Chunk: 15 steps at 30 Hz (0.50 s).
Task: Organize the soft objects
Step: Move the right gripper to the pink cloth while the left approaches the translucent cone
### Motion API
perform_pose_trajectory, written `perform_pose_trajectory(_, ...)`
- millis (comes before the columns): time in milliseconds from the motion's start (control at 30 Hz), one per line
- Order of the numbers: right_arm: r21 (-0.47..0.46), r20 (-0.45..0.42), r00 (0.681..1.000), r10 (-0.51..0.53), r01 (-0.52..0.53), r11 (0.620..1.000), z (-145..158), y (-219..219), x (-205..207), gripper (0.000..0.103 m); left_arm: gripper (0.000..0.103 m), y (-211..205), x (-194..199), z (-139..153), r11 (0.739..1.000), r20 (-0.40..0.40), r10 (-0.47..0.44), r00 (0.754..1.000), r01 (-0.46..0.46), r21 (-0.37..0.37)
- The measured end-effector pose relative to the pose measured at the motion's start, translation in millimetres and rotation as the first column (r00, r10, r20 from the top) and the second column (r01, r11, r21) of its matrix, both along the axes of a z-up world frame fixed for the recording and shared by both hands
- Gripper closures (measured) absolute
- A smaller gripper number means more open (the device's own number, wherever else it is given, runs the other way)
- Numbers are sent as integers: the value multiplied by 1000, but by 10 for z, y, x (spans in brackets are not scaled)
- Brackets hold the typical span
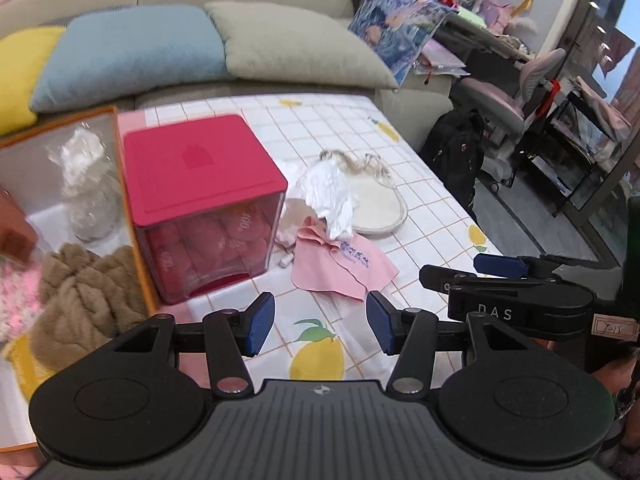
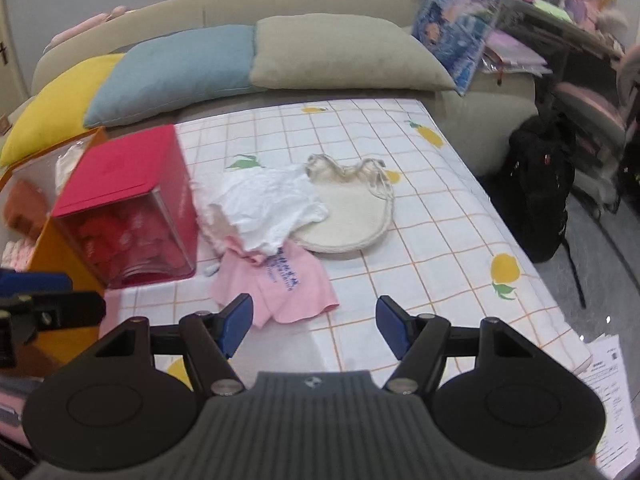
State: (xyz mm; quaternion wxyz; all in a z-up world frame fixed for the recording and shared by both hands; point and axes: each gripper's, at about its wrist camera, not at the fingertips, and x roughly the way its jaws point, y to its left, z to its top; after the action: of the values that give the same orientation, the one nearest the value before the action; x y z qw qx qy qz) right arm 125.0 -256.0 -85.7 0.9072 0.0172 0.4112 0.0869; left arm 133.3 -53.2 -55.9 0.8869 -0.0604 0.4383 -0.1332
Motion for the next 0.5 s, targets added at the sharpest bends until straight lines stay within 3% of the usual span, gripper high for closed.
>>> perform_pose_trajectory(133, 66, -55, 998, 38, -34, 997, -167, -13, 221, 33, 42, -87, 130, -96, 998, -16, 12, 1000, -11, 58)
perform_pose_trajectory(233, 78, -79, 992, 95, -89, 993, -321, 73, 414, 21, 42, -127, 218, -167, 993, -29, 2, 1000, 1, 121)
perform_pose_trajectory(400, 52, -107, 981, 159, -154, 987, -558, 187, 699, 20, 42, -124, 359, -285, 990, -75, 20, 997, -10, 141)
perform_pose_trajectory(500, 86, -126, 977, 170, -160, 983, -669, 188, 824, 24, 42, -145, 394, -358, 990, -101, 20, 995, -6, 142)
